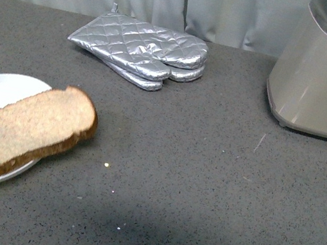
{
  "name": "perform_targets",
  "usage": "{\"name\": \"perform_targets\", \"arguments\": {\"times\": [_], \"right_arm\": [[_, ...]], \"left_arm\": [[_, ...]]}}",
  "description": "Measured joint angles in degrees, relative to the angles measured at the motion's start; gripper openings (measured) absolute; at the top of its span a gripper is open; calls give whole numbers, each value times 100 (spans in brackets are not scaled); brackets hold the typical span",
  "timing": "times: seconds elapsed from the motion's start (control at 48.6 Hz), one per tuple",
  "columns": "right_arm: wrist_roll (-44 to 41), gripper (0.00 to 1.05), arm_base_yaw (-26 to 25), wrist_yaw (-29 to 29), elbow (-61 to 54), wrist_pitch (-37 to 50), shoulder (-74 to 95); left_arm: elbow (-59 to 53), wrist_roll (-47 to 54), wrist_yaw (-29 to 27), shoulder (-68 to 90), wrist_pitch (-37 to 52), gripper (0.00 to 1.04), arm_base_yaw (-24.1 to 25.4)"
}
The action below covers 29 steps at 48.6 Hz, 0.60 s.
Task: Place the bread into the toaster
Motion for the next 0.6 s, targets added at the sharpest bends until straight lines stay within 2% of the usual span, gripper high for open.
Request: {"name": "perform_targets", "arguments": {"times": [0.185,0.35,0.432,0.597], "right_arm": [[0,95,0,0,0,0,0],[0,95,0,0,0,0,0],[0,95,0,0,0,0,0],[0,95,0,0,0,0,0]], "left_arm": [[-144,-669,50,-337,310,4,-466],[-247,-1309,-22,-586,562,4,-1069],[-293,-1593,-136,-656,699,4,-1421],[-448,-2273,-407,-658,1036,4,-2452]]}}
